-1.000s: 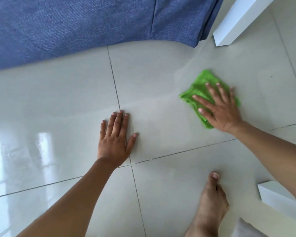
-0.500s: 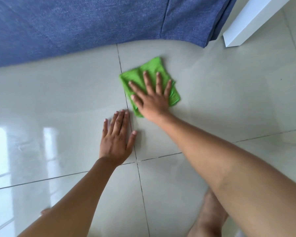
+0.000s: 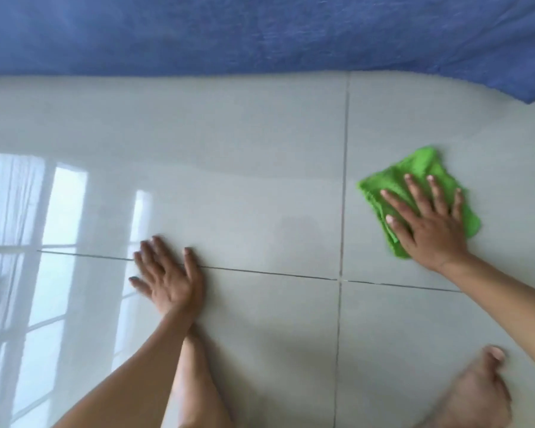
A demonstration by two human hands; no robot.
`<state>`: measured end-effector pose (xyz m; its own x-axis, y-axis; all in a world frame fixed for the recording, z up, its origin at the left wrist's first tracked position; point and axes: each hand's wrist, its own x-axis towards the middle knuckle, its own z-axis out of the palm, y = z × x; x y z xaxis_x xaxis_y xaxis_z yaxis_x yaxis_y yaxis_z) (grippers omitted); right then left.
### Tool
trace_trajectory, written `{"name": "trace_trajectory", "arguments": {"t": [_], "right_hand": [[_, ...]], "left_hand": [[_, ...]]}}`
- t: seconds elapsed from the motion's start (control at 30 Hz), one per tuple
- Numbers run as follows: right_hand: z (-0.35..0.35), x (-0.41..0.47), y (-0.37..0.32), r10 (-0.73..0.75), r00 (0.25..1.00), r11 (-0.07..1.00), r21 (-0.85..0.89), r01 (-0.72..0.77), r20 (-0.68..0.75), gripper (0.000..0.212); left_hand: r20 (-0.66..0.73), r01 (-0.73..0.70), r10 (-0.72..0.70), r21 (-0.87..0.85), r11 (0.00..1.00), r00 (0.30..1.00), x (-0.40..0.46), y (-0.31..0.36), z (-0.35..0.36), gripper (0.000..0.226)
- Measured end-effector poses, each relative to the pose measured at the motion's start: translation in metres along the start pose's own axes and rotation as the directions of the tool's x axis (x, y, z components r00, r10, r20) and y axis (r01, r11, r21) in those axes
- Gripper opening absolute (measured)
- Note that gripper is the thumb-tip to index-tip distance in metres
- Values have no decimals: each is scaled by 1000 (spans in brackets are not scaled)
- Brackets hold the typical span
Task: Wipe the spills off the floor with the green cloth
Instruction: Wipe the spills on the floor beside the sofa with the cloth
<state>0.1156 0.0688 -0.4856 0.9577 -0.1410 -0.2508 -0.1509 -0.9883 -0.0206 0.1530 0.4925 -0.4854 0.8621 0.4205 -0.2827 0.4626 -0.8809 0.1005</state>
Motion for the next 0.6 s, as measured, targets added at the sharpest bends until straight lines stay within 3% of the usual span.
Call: {"name": "trace_trajectory", "arguments": {"t": [0.1,0.17,0.23,0.3,0.4,0.53,0.6], "right_hand": [[-8,46,-59,227,974,965,131,-227,19,57],[-12,76,-108,233,972,957,169,-234,25,57],[-15,86,-160,101,995,980,170,-102,14,55],[-10,73,-212,-145,989,982,127,143,7,53],[2,21,-255,-456,890,888,69,455,-9,50],[17,-25,-209,-736,675,676,-12,737,54,50],[15,-15,-165,-760,645,643,-57,764,74,49]], "left_hand": [[-6,10,-10,-36,999,1000,1,3,5,73],[-18,14,-15,-47,999,1000,1,4,7,72],[-24,10,-11,-50,999,1000,2,3,10,72],[-22,18,-19,-51,999,1000,3,2,12,71],[-25,14,-16,-60,998,1000,3,3,13,70],[-35,28,-31,-77,997,999,4,3,12,70],[-26,53,-55,-93,994,998,4,5,12,71]]}}
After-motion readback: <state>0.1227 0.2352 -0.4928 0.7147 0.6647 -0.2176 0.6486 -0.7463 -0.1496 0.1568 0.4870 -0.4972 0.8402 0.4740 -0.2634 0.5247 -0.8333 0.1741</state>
